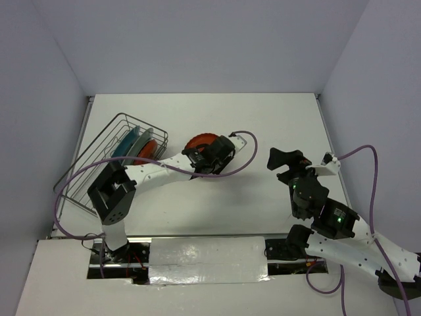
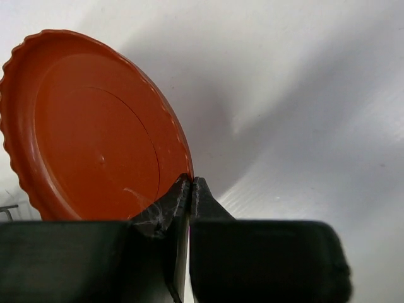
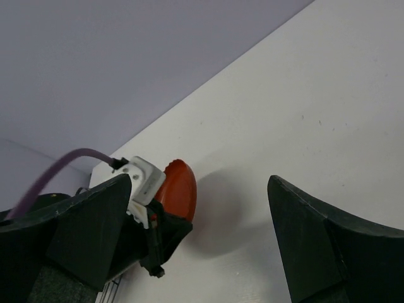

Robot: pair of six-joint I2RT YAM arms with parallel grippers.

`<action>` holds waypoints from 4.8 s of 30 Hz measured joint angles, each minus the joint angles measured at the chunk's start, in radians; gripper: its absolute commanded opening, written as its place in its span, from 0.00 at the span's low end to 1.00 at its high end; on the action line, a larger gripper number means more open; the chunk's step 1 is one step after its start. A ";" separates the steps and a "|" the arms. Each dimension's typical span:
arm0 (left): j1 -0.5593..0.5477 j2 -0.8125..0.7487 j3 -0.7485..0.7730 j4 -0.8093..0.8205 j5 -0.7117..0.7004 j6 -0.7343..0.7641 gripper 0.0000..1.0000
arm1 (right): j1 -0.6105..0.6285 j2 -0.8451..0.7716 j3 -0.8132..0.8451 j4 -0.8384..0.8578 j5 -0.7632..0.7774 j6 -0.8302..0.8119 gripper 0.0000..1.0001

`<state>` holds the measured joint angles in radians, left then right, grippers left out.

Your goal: Unload the plates from the dish rack

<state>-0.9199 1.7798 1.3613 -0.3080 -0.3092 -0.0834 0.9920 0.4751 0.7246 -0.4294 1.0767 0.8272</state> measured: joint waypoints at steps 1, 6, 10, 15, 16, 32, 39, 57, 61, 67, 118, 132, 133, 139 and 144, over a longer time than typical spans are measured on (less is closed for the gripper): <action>0.000 0.010 -0.006 0.005 -0.007 0.000 0.00 | 0.000 -0.003 -0.005 0.009 0.000 -0.002 0.95; 0.003 0.018 -0.048 0.055 -0.045 -0.002 0.00 | 0.000 -0.027 -0.032 0.049 -0.015 -0.003 0.95; 0.003 0.024 -0.089 0.097 -0.053 -0.004 0.00 | 0.000 -0.039 -0.039 0.084 -0.023 -0.005 0.95; 0.002 0.074 -0.111 0.135 -0.051 -0.019 0.05 | -0.001 -0.040 -0.045 0.105 -0.027 -0.006 0.95; 0.002 0.081 -0.118 0.143 -0.049 -0.022 0.08 | -0.001 -0.040 -0.045 0.108 -0.029 -0.006 0.95; -0.052 0.068 -0.137 0.160 -0.024 -0.027 0.47 | -0.002 -0.050 -0.059 0.155 -0.047 -0.006 0.94; -0.047 -0.119 0.078 -0.051 0.004 0.002 0.47 | -0.002 -0.051 -0.069 0.198 -0.080 -0.006 0.93; 0.782 -0.550 0.259 -0.444 0.189 0.100 0.50 | -0.002 -0.055 -0.089 0.286 -0.211 -0.005 0.91; 0.949 -0.510 0.195 -0.491 0.298 0.112 0.50 | -0.002 -0.070 -0.092 0.290 -0.233 -0.005 0.91; 1.076 -0.444 0.106 -0.518 0.435 0.143 0.50 | -0.002 -0.082 -0.093 0.296 -0.255 -0.005 0.91; 1.007 -0.456 -0.137 -0.376 0.385 0.185 0.46 | -0.002 -0.089 -0.096 0.318 -0.285 -0.005 0.91; 0.993 -0.428 -0.118 -0.380 0.408 0.189 0.00 | -0.002 -0.089 -0.096 0.319 -0.285 -0.005 0.91; 0.993 -0.423 -0.112 -0.383 0.410 0.189 0.00 | -0.002 -0.089 -0.096 0.319 -0.285 -0.005 0.91; 0.994 -0.388 -0.074 -0.396 0.415 0.188 0.00 | -0.002 -0.087 -0.096 0.319 -0.285 -0.005 0.91; 1.003 -0.375 -0.058 -0.405 0.429 0.188 0.00 | -0.002 -0.083 -0.096 0.322 -0.284 -0.005 0.91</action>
<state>0.0826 1.4052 1.3037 -0.7128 0.1200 0.1043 0.9901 0.3923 0.6285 -0.1070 0.7925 0.8219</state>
